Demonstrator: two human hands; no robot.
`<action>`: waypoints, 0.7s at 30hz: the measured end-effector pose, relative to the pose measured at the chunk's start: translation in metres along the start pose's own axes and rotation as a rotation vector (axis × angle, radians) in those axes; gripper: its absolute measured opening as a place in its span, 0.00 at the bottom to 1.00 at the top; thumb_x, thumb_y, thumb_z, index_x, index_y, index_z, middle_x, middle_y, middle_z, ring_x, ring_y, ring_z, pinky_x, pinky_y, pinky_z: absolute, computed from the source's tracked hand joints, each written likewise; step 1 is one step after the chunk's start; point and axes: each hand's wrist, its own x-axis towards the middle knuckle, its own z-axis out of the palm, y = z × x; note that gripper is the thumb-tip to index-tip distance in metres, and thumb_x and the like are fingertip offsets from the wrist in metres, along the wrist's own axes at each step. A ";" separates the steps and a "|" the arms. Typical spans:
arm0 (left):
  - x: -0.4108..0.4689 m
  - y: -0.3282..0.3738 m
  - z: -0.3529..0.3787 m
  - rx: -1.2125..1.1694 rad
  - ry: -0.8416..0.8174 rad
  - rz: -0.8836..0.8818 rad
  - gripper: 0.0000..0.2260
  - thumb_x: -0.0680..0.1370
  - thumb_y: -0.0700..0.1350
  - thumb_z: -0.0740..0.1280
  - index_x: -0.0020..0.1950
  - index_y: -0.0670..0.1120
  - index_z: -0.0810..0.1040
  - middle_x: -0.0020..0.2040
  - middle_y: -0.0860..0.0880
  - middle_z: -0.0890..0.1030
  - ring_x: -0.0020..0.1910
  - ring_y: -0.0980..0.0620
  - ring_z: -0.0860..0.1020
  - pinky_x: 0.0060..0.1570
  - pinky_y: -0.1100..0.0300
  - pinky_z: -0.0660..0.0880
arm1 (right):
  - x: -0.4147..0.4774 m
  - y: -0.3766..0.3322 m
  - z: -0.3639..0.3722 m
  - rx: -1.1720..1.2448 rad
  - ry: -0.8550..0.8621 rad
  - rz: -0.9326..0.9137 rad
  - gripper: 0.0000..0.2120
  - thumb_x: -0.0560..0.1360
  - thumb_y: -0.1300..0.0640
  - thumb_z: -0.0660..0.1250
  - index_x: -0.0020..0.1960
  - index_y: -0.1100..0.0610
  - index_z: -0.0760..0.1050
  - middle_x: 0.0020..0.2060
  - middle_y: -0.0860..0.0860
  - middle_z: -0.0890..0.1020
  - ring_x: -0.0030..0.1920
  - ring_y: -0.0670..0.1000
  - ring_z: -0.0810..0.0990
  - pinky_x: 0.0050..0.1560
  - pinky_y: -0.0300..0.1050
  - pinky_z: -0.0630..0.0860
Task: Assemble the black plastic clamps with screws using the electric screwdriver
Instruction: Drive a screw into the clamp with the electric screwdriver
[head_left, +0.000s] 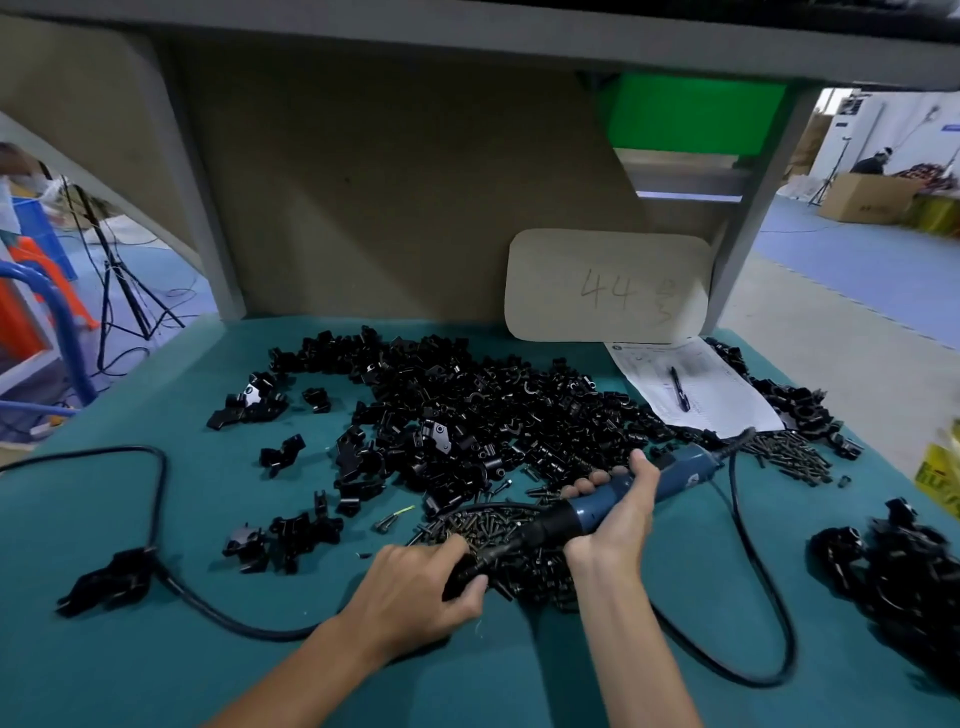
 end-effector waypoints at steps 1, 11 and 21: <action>0.000 -0.001 0.000 -0.008 -0.011 -0.001 0.11 0.76 0.55 0.63 0.40 0.48 0.74 0.25 0.55 0.72 0.21 0.55 0.68 0.19 0.62 0.65 | 0.001 0.001 0.000 0.005 -0.030 0.019 0.14 0.74 0.47 0.73 0.40 0.52 0.71 0.30 0.48 0.75 0.27 0.48 0.73 0.29 0.40 0.74; -0.002 -0.006 0.005 -0.081 -0.085 -0.081 0.20 0.79 0.63 0.49 0.48 0.49 0.71 0.32 0.52 0.75 0.27 0.51 0.70 0.31 0.55 0.67 | 0.013 -0.005 0.005 0.065 -0.084 0.061 0.14 0.75 0.46 0.72 0.40 0.53 0.70 0.30 0.47 0.73 0.27 0.47 0.71 0.29 0.37 0.73; -0.004 -0.006 0.001 -0.114 -0.160 0.000 0.18 0.80 0.62 0.49 0.45 0.50 0.67 0.28 0.54 0.68 0.25 0.50 0.65 0.30 0.56 0.61 | 0.013 0.000 0.003 0.043 -0.271 0.092 0.14 0.76 0.44 0.68 0.43 0.54 0.72 0.32 0.47 0.73 0.28 0.45 0.70 0.28 0.38 0.72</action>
